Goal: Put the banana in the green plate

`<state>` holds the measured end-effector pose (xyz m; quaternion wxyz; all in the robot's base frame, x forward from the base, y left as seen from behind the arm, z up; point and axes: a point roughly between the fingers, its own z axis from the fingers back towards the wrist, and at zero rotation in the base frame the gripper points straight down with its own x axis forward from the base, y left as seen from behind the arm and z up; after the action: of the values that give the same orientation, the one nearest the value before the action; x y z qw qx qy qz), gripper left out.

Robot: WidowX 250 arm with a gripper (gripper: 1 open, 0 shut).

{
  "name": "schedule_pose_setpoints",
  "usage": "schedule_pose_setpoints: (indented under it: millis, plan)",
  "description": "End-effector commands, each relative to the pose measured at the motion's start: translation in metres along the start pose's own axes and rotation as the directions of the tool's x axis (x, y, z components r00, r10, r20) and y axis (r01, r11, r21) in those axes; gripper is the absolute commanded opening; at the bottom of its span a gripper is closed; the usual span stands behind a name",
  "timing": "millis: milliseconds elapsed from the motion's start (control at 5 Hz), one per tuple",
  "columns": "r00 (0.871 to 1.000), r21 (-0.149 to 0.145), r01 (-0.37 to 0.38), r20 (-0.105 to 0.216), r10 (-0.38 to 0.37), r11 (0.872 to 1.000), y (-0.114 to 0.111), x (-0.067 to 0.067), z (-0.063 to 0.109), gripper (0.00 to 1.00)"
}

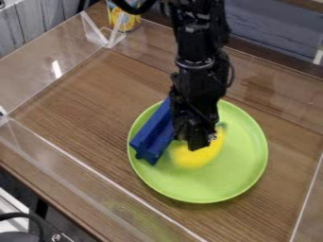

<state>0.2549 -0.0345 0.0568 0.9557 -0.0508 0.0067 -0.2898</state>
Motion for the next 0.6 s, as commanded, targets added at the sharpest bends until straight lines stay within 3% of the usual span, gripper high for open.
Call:
schedule_pose_setpoints:
  millis: [0,400]
  plan:
    - [0.999,0.014,-0.037,0.033,0.036,0.999,0.007,0.003,-0.005,1.00]
    - [0.999,0.019,0.012,0.037,-0.013,1.000,0.024,-0.004,0.006,1.00]
